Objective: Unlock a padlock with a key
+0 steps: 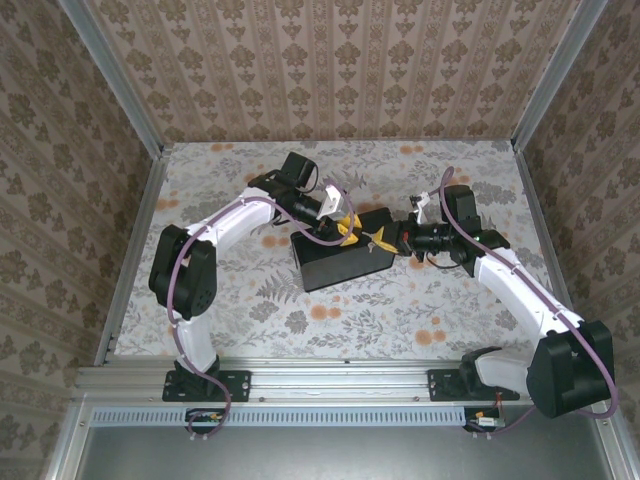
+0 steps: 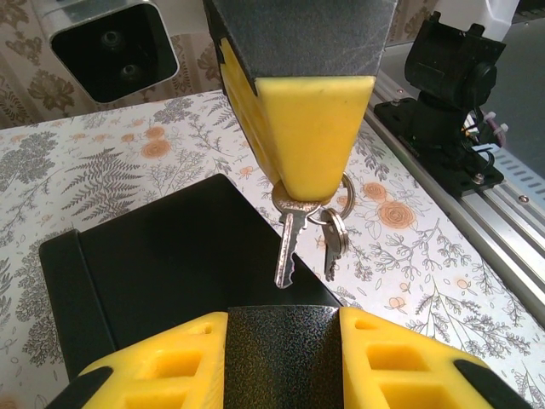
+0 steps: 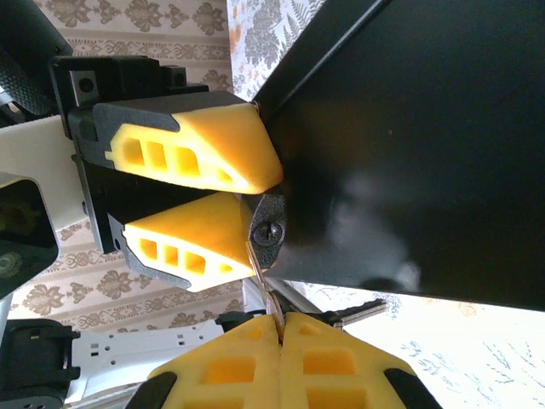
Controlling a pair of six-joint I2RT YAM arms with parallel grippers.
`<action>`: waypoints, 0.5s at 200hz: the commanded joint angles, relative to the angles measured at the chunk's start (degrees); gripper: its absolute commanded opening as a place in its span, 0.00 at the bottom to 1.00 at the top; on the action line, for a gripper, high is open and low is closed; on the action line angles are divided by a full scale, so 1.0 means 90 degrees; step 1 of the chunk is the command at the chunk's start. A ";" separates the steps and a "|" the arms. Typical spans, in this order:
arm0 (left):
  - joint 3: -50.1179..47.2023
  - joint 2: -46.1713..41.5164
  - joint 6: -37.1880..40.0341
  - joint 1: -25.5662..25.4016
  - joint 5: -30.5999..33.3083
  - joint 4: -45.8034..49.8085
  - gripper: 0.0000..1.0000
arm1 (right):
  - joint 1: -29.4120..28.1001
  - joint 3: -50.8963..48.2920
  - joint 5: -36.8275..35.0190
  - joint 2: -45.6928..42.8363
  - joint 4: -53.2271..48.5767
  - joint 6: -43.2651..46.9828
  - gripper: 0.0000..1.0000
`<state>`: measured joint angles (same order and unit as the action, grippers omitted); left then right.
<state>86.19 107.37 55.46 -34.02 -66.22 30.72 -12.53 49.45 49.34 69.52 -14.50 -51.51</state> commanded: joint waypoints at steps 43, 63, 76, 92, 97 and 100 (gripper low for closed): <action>0.0007 -0.0329 -0.0079 0.0059 -0.0442 -0.0327 0.26 | 0.0007 -0.0167 0.0089 -0.0030 -0.0152 0.0174 0.00; -0.0005 -0.0346 -0.0059 0.0059 -0.0445 -0.0317 0.26 | 0.0009 -0.0163 0.0122 0.0043 0.0085 0.0028 0.00; -0.0024 -0.0358 -0.0042 0.0059 -0.0445 -0.0308 0.26 | 0.0008 -0.0141 0.0157 0.0078 0.0207 -0.0029 0.00; -0.0029 -0.0377 -0.0039 0.0059 -0.0455 -0.0311 0.26 | 0.0008 -0.0108 0.0200 0.0091 0.0277 -0.0073 0.00; -0.0027 -0.0382 -0.0039 0.0052 -0.0458 -0.0308 0.26 | 0.0006 -0.0111 0.0210 0.0089 0.0298 -0.0080 0.00; -0.0026 -0.0378 -0.0039 0.0054 -0.0456 -0.0308 0.26 | 0.0007 -0.0110 0.0211 0.0086 0.0299 -0.0082 0.00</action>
<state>85.89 107.22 54.81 -33.98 -66.22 29.95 -12.53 48.38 49.65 69.76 -13.76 -51.29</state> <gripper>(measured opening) 0.296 0.054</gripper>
